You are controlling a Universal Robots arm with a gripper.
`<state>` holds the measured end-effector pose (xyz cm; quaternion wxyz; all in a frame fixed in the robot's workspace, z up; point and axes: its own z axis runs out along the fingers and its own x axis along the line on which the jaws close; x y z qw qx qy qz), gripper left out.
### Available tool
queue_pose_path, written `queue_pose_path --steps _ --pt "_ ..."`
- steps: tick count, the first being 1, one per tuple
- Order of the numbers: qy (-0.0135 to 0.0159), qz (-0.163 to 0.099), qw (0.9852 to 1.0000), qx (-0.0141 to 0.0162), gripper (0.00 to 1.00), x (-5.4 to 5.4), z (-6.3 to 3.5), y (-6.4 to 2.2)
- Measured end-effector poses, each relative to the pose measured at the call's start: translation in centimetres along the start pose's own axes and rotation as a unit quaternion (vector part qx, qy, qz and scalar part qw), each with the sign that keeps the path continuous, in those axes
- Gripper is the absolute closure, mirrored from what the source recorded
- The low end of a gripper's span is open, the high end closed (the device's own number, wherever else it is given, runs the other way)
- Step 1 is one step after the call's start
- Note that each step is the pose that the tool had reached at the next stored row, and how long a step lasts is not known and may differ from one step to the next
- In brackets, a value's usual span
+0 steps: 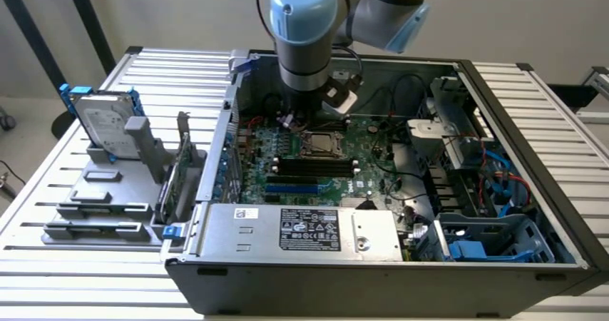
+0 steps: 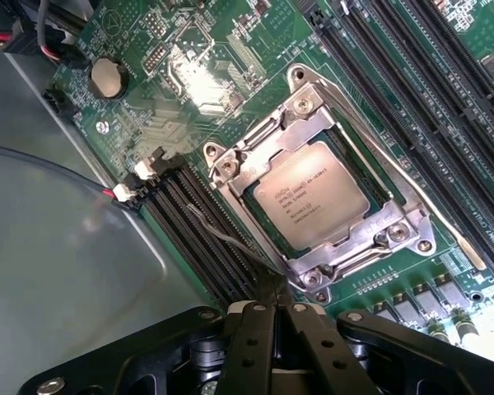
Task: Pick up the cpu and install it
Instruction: 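Install the first cpu locking lever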
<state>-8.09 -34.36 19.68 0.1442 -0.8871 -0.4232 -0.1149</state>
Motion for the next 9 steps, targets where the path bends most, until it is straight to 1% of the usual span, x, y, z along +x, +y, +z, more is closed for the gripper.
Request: queue_pose_path --steps 9 --pt "0.0003 0.002 1.0000 -0.0009 0.89 0.27 0.20 0.16"
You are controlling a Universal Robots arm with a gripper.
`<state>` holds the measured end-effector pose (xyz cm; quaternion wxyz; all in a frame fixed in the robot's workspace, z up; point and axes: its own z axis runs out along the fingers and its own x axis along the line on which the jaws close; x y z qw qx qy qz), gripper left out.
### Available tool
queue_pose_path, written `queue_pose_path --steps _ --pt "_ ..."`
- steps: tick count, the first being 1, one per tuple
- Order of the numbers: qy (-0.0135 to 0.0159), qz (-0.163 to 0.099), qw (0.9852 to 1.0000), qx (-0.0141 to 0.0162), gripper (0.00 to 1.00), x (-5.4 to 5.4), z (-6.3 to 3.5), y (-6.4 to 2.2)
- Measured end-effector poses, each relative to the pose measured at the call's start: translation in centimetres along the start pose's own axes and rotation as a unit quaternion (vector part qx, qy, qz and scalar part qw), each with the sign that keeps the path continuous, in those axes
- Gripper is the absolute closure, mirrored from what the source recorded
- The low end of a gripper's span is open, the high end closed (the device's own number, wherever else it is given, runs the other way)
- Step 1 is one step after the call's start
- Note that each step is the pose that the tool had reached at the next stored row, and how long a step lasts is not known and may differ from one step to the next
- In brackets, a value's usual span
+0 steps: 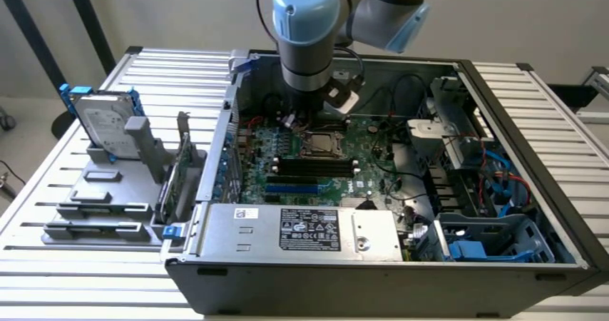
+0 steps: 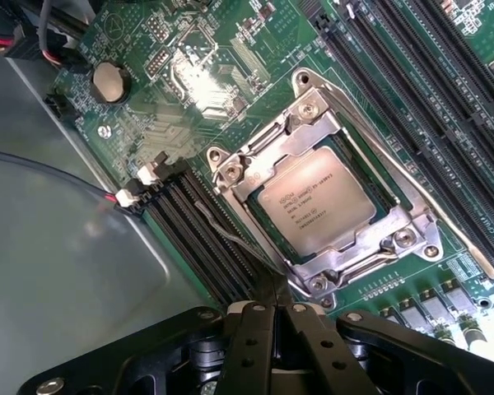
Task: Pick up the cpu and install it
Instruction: 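Install the first cpu locking lever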
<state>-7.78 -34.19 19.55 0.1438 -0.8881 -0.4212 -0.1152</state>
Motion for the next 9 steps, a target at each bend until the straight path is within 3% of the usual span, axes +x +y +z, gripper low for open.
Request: queue_pose_path --steps 9 --pt "-0.0003 0.002 1.0000 -0.0011 0.89 0.17 0.16 0.10"
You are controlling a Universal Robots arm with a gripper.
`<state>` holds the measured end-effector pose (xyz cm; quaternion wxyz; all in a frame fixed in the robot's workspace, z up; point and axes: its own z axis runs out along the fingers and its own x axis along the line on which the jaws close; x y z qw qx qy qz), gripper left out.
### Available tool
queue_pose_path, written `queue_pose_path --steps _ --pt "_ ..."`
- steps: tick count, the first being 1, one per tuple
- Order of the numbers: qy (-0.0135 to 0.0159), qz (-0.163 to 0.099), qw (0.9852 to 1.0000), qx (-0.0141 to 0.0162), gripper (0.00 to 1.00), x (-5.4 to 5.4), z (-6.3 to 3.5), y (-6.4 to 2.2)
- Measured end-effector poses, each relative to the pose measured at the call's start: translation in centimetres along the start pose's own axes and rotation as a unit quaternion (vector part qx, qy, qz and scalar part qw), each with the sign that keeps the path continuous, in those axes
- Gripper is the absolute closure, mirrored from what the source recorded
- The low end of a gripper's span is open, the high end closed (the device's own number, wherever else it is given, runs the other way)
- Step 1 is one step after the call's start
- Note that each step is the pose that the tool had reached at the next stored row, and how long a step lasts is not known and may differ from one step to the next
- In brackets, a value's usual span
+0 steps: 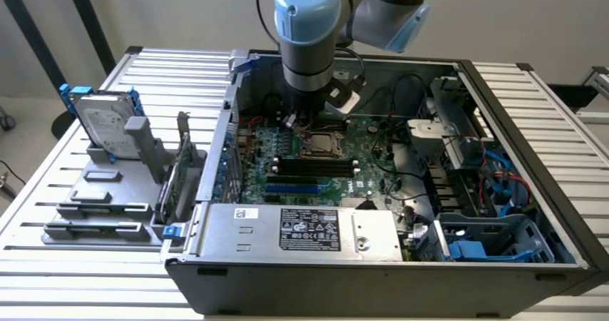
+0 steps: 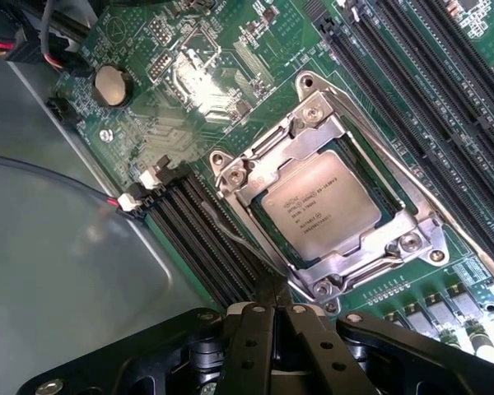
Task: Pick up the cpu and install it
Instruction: 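Install the first cpu locking lever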
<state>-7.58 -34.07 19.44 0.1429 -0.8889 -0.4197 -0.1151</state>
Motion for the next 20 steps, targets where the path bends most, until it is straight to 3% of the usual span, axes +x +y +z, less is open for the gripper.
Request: queue_pose_path --steps 20 --pt "-0.0030 0.003 1.0000 -0.0041 0.89 0.14 0.45 -0.01"
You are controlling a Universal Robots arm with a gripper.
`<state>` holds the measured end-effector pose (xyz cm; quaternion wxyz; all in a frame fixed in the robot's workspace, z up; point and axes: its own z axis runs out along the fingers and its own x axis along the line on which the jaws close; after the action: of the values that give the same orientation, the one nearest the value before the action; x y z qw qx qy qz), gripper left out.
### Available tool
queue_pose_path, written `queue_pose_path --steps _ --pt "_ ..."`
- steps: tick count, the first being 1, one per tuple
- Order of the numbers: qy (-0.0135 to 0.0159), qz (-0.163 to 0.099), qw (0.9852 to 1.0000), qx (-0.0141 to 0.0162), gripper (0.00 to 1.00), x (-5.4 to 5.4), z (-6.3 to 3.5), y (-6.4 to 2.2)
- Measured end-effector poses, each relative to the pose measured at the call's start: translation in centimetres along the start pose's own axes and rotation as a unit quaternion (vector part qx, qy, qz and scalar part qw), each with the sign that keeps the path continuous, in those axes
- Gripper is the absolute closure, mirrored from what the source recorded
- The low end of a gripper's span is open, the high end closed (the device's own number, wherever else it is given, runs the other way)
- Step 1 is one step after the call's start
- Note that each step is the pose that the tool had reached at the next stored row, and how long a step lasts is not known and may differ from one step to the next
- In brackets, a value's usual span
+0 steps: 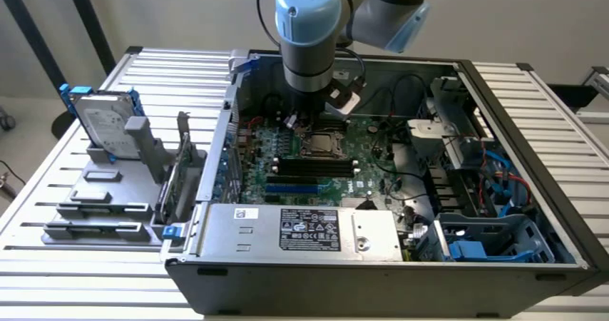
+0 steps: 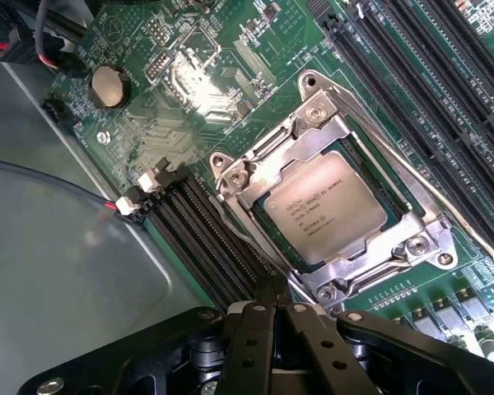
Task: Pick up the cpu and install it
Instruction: 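Install the first cpu locking lever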
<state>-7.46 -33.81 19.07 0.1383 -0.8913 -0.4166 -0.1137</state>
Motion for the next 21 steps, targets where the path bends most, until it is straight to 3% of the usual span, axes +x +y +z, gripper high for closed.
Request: queue_pose_path --steps 7,11,16,21 --pt "0.0013 0.001 1.0000 0.0009 0.89 0.2 -0.44 -0.20" --pt "0.0025 0.002 1.0000 0.0047 0.89 0.1 -0.75 -0.52" --pt "0.0020 0.004 0.9999 0.0106 0.89 -0.1 -1.23 -0.99" --pt "0.0023 0.004 0.9999 0.0115 0.89 -0.1 -1.34 -1.07"
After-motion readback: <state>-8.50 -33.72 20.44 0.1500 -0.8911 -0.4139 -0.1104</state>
